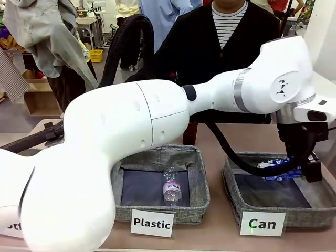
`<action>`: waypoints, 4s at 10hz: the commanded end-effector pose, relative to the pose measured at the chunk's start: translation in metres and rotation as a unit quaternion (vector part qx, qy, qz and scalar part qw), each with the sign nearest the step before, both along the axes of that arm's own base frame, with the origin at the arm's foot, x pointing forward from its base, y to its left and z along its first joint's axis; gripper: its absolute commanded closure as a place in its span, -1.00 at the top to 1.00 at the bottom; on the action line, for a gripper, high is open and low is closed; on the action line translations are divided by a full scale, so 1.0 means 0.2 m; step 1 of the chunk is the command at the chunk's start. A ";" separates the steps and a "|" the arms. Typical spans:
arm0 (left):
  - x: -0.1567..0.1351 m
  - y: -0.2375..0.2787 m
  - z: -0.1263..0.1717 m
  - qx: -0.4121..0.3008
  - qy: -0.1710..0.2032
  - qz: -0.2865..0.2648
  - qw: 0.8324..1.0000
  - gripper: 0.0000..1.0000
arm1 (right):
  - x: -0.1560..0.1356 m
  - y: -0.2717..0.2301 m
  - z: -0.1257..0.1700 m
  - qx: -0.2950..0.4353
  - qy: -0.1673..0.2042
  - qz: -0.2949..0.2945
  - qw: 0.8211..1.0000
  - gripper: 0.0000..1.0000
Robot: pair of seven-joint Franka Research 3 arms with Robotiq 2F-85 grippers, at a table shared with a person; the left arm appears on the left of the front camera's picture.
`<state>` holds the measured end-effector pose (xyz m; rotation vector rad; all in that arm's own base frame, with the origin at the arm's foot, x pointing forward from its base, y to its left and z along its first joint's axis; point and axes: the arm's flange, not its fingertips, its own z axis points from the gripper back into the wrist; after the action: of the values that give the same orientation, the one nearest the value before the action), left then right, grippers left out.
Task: Sort the can waste into the basket.
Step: Pick up the can waste from the table and place it in the right Fabric basket.
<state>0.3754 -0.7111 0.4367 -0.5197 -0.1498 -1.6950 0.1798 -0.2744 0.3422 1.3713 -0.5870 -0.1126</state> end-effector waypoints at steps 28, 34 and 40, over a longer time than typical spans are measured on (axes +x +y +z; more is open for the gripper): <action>-0.30 1.19 0.08 0.273 0.293 0.177 0.899 1.00 | 0.22 0.48 0.35 -0.102 -0.010 0.027 0.994 1.00; -0.44 2.28 0.22 -0.004 0.438 0.331 0.836 1.00 | 0.32 0.89 0.48 -0.082 0.011 0.034 0.996 1.00; -0.51 3.74 -0.07 -0.377 0.400 0.474 0.688 1.00 | 0.40 1.58 0.48 -0.027 0.080 0.166 0.983 1.00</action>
<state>0.3663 -0.1101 0.5069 -1.3606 -0.1380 -0.3386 0.3181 -0.0232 0.4883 1.3556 -0.2432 0.1152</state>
